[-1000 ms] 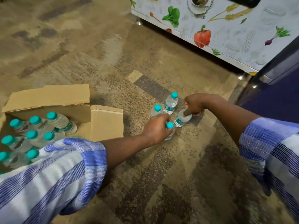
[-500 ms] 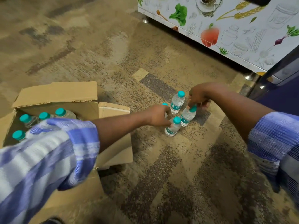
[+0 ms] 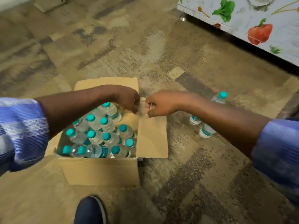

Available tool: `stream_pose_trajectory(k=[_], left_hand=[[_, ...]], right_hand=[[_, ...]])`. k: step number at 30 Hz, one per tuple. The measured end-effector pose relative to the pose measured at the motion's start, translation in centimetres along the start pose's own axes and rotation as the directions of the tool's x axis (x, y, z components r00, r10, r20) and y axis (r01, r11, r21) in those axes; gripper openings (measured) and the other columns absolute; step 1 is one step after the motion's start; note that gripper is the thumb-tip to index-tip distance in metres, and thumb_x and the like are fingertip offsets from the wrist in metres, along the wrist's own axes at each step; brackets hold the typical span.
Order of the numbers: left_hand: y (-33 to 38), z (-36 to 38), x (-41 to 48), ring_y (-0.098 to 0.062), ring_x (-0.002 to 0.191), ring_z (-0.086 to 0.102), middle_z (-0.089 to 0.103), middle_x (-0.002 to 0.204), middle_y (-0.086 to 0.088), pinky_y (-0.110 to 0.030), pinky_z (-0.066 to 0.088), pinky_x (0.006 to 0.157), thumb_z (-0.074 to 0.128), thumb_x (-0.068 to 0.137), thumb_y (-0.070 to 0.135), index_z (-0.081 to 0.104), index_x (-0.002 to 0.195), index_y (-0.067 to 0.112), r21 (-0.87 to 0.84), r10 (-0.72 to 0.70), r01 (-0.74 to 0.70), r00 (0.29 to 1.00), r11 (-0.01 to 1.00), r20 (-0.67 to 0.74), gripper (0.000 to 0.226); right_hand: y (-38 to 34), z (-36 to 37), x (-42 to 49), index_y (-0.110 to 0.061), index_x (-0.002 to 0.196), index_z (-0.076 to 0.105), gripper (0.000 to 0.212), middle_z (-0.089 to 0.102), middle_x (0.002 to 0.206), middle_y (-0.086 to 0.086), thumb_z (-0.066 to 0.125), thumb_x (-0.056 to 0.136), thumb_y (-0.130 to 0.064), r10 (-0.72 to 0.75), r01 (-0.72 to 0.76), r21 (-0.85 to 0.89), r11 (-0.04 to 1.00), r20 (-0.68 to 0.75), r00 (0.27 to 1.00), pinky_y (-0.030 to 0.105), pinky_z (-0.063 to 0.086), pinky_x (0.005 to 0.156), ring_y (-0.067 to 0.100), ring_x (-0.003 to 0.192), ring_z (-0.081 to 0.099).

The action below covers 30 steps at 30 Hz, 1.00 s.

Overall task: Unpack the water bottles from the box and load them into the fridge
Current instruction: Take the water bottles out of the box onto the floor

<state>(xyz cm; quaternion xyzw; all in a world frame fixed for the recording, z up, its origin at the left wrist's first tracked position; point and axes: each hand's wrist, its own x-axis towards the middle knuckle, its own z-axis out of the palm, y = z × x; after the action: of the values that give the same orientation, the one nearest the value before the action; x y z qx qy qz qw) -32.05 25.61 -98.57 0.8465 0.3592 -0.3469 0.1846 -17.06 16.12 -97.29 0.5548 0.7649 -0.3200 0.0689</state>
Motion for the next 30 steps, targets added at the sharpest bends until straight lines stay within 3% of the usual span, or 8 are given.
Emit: stream_pose_trajectory(k=[4,7,9,12,16,21,24,30], left_hand=[[-2.9,3.8,-0.8,-0.019,0.098,0.060,0.064,0.106,0.002,-0.032,0.048,0.078,0.071,0.083,0.044,0.060,0.113,0.024,0.101,-0.036,0.027,0.995,0.995,0.093,0.038],[-4.0,6.6,-0.6,-0.019,0.101,0.054,0.057,0.109,0.001,-0.033,0.046,0.084,0.074,0.080,0.041,0.053,0.124,0.022,0.130,-0.011,-0.003,0.994,0.991,0.107,0.052],[-4.2,8.1,-0.4,-0.016,0.092,0.052,0.058,0.104,0.001,-0.029,0.043,0.078,0.073,0.082,0.036,0.052,0.125,0.018,0.089,0.042,-0.048,0.997,0.995,0.067,0.051],[-4.5,9.6,0.1,-0.016,0.084,0.052,0.064,0.103,-0.003,-0.028,0.041,0.071,0.071,0.081,0.030,0.052,0.116,0.017,0.071,0.140,-0.136,0.989,0.988,-0.055,0.041],[-5.4,9.7,0.3,-0.018,0.072,0.051,0.052,0.075,0.007,-0.028,0.034,0.061,0.069,0.079,0.021,0.046,0.091,0.021,-0.033,0.234,-0.247,0.947,0.969,-0.219,0.026],[-5.9,6.7,-0.8,-0.017,0.068,0.052,0.058,0.074,0.004,-0.031,0.040,0.060,0.074,0.070,0.030,0.053,0.088,0.020,-0.183,0.199,-0.249,0.946,0.951,-0.257,0.030],[-6.0,3.6,-1.9,-0.016,0.065,0.054,0.063,0.074,0.003,-0.035,0.045,0.061,0.068,0.061,0.042,0.059,0.088,0.019,-0.298,0.133,-0.257,0.916,0.919,-0.379,0.037],[-4.1,-1.2,-3.9,-0.013,0.060,0.043,0.052,0.066,-0.001,-0.033,0.036,0.058,0.068,0.063,0.033,0.051,0.077,0.015,-0.372,0.064,-0.364,0.783,0.854,-0.619,0.029]], right_hand=[[-4.8,5.5,2.2,-0.022,0.124,0.058,0.038,0.065,0.106,0.000,0.063,0.091,-0.041,-0.138,0.138,-0.045,0.989,-0.002,0.990,0.027,0.040,0.067,0.021,0.097,0.059],[-6.8,9.3,3.1,-0.023,0.129,0.053,0.044,0.064,0.114,0.005,0.060,0.090,-0.043,-0.202,0.189,-0.249,0.950,-0.029,0.979,0.032,0.043,0.067,0.025,0.103,0.061],[-7.5,10.8,3.5,-0.020,0.129,0.054,0.040,0.064,0.115,0.007,0.057,0.093,-0.038,-0.244,0.211,-0.382,0.900,-0.038,0.969,0.034,0.042,0.065,0.026,0.102,0.063],[-7.5,11.5,4.0,-0.019,0.122,0.059,0.030,0.065,0.112,0.007,0.055,0.094,-0.029,-0.264,0.202,-0.422,0.884,-0.095,0.960,0.034,0.041,0.063,0.026,0.097,0.064],[-6.4,11.0,4.2,-0.021,0.113,0.061,0.032,0.065,0.106,0.004,0.063,0.086,-0.037,-0.210,0.171,-0.235,0.957,-0.154,0.965,0.032,0.040,0.063,0.025,0.095,0.063],[-5.0,7.5,3.5,-0.028,0.099,0.064,0.030,0.062,0.090,-0.007,0.076,0.075,-0.038,-0.022,0.077,0.206,0.975,-0.256,0.967,0.028,0.043,0.063,0.018,0.085,0.060],[-3.9,3.1,2.5,-0.026,0.094,0.067,0.028,0.066,0.090,-0.009,0.079,0.073,-0.040,0.072,0.091,0.393,0.915,-0.380,0.922,0.028,0.051,0.067,0.013,0.082,0.063],[1.6,-6.7,-2.3,-0.015,0.097,0.065,0.022,0.060,0.079,-0.004,0.072,0.083,-0.031,0.231,0.098,0.504,0.858,-0.551,0.802,0.015,0.040,0.042,0.006,0.057,0.051]])
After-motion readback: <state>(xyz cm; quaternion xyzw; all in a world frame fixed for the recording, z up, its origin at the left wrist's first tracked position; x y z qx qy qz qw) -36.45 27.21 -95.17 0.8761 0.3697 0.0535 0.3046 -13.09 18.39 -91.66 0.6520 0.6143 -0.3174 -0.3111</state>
